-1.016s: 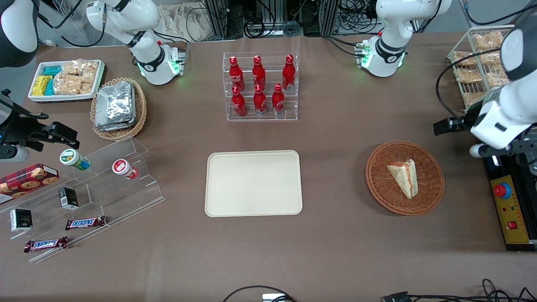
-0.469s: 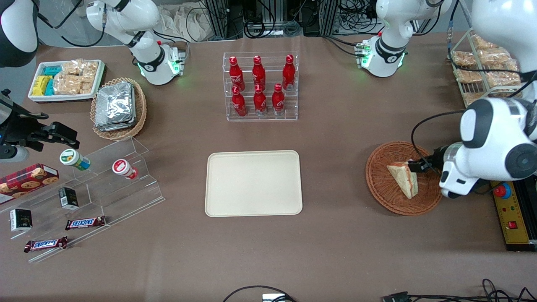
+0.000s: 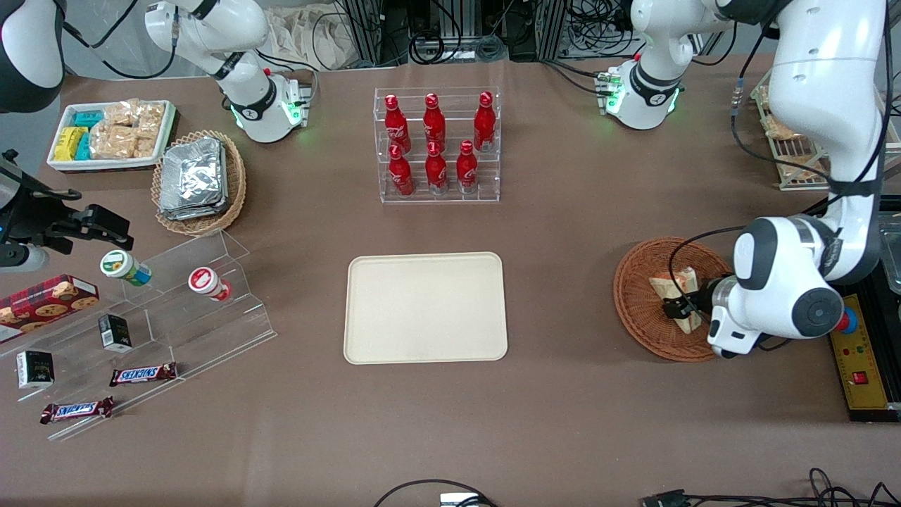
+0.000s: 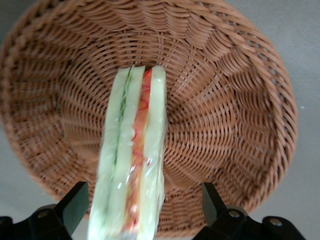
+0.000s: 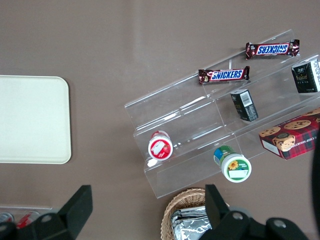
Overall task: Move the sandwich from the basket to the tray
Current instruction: 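Lower the open left gripper onto the sandwich in the basket, then close the left gripper on the wrapped sandwich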
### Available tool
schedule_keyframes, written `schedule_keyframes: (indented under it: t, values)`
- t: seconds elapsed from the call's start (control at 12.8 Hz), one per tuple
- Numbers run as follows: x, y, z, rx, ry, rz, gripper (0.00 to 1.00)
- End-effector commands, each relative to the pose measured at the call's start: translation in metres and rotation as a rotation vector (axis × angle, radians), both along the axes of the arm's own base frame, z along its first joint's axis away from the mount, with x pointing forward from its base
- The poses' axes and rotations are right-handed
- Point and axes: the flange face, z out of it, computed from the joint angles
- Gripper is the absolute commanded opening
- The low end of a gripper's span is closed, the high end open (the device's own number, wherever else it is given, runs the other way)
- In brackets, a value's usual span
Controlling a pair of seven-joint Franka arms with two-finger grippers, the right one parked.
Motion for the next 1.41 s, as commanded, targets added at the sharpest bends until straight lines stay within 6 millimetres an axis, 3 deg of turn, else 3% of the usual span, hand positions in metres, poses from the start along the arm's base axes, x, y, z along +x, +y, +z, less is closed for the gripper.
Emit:
schedule_keyframes:
  t: [0.0, 0.23, 0.31, 0.39, 0.47, 0.55, 0.7, 0.86, 1.09, 1.33]
  values:
    - [-0.011, -0.002, -0.019, -0.006, -0.008, 0.021, 1.00]
    - [-0.017, -0.001, -0.037, -0.006, -0.003, 0.022, 0.99]
    - [-0.018, -0.001, -0.038, -0.007, -0.003, 0.023, 0.76]
    - [-0.018, -0.001, -0.038, -0.008, -0.003, 0.027, 0.31]
    - [-0.018, -0.001, -0.037, -0.008, -0.004, 0.027, 0.09]
    - [-0.016, 0.000, -0.031, -0.009, -0.015, 0.030, 0.03]
    - [-0.014, -0.002, -0.008, -0.009, -0.037, 0.013, 0.00]
    - [-0.013, -0.012, 0.033, -0.013, -0.067, -0.021, 0.00]
    - [-0.005, -0.055, 0.101, -0.075, -0.138, -0.195, 0.00]
    - [0.008, -0.111, 0.149, -0.138, -0.200, -0.313, 0.00]
